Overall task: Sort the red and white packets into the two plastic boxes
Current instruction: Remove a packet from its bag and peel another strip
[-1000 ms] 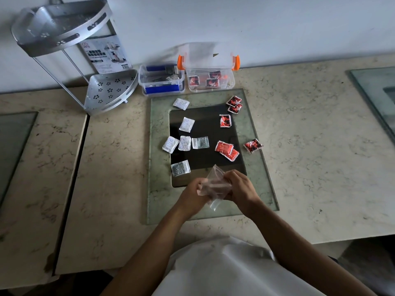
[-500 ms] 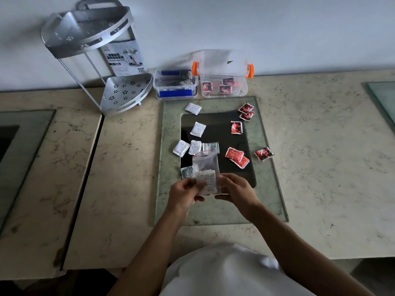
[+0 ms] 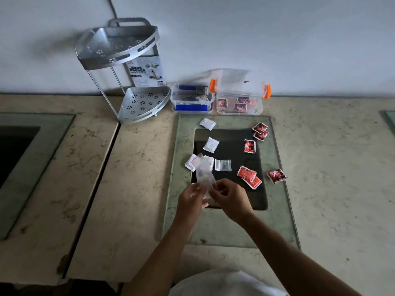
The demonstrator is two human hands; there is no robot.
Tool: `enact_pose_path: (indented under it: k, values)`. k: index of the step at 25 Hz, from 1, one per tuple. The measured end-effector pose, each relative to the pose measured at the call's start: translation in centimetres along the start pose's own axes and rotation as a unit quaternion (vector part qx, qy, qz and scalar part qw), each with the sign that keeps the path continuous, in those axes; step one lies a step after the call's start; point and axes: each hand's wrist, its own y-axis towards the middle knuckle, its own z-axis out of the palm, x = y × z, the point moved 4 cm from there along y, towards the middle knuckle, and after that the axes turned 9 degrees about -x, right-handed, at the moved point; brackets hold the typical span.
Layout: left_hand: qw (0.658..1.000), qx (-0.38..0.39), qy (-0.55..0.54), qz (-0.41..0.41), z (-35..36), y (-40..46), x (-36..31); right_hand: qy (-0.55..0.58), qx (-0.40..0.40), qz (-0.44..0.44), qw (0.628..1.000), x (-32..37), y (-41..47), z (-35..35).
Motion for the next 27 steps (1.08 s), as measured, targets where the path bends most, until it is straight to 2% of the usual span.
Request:
enact_pose_path:
  k: [4, 6, 10, 13, 18, 22, 27]
  values:
    - [0.992, 0.027, -0.1, -0.071, 0.6, 1.4, -1.1, -0.045, 0.078, -0.097, 0.991, 2.8, 0.8, 2.3]
    - [0.985, 0.047, -0.14, -0.087, 0.6, 2.2, -2.1, -0.055, 0.077, -0.108, 0.99, 3.0, 2.2, 3.0]
    - [0.979, 0.051, -0.171, -0.101, 0.7, 5.5, -4.0, -0.055, 0.03, -0.09, 0.994, 2.6, 6.2, 3.0]
    - [0.974, 0.06, -0.187, -0.11, 0.9, 8.8, -4.7, -0.063, 0.015, -0.039, 0.997, 2.4, 9.8, 3.2]
    - [0.986, 0.057, -0.126, -0.093, 1.7, 15.5, -6.3, -0.043, 0.078, 0.024, 0.996, 2.4, 16.1, 5.4]
    - [0.996, 0.016, -0.036, -0.077, 2.6, 22.2, -8.7, 0.039, 0.067, 0.064, 0.995, 2.7, 22.9, 6.9]
    - [0.999, -0.024, 0.035, -0.025, 4.1, 30.3, -13.8, 0.1, 0.038, 0.038, 0.994, 5.3, 32.5, 7.9]
